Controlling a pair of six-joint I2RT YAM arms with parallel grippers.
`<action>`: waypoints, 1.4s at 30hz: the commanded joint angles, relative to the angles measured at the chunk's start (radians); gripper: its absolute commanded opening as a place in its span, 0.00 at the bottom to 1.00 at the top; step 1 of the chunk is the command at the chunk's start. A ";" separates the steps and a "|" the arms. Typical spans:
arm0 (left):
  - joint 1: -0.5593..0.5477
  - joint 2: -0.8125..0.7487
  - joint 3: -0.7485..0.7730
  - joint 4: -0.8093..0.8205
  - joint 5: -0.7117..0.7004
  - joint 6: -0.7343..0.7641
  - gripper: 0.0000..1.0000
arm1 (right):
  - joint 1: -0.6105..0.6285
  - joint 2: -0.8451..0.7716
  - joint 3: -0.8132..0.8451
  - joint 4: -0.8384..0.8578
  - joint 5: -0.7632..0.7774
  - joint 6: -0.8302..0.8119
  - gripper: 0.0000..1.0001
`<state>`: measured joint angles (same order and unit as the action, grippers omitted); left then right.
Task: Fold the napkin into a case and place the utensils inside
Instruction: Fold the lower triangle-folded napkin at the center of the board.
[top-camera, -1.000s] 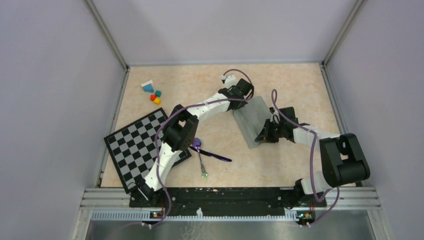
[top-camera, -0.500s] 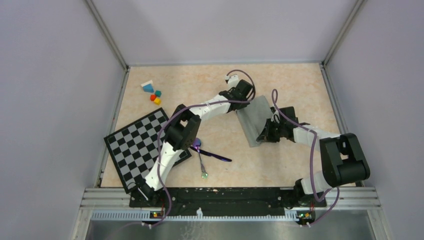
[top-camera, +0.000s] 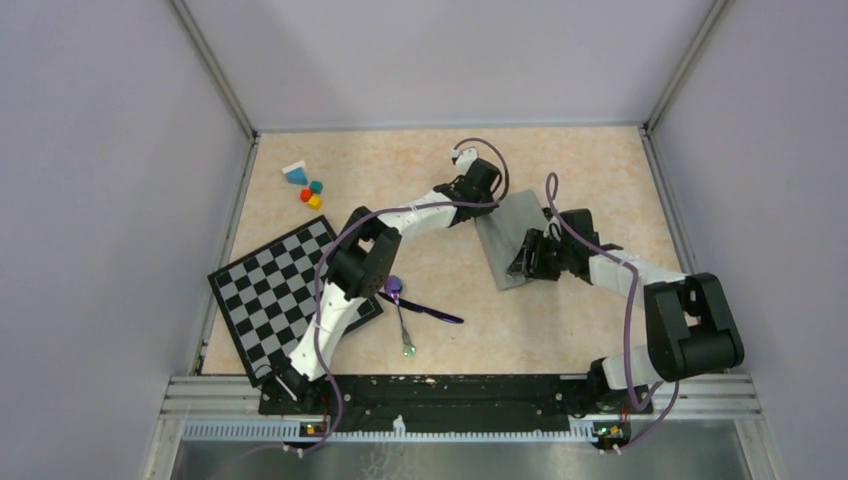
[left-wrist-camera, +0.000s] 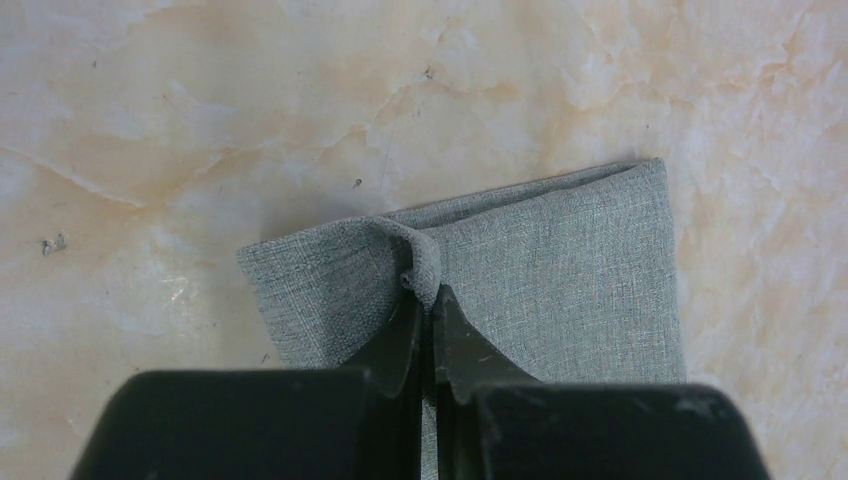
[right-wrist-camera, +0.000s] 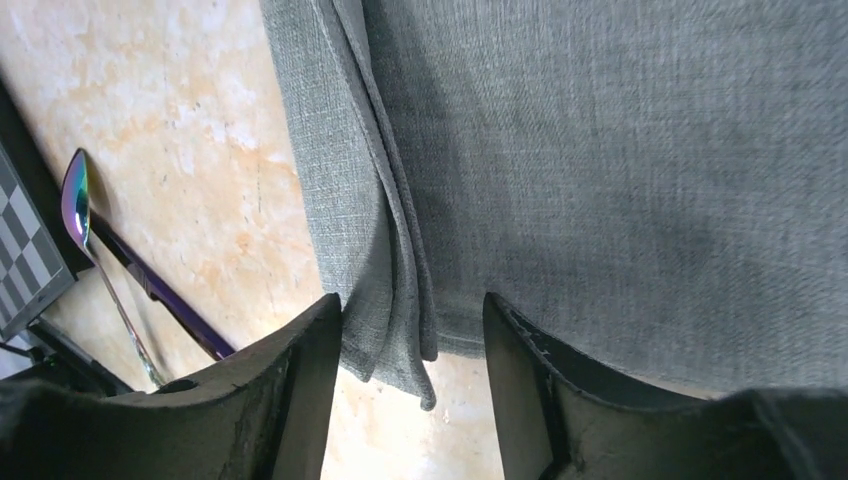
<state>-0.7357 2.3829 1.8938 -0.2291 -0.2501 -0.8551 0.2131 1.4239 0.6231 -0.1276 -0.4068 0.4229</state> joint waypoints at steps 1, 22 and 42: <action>0.009 -0.029 -0.010 0.060 0.005 0.028 0.03 | -0.007 0.000 0.073 0.103 0.047 0.008 0.54; 0.009 -0.049 -0.002 0.078 0.066 0.030 0.05 | -0.007 0.386 0.371 0.299 -0.070 0.001 0.50; 0.064 -0.203 -0.082 0.113 0.378 0.054 0.67 | -0.031 0.401 0.422 0.231 -0.032 0.014 0.00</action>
<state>-0.6991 2.3287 1.8576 -0.1860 -0.0059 -0.8318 0.2058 1.8454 1.0080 0.0998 -0.4412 0.4473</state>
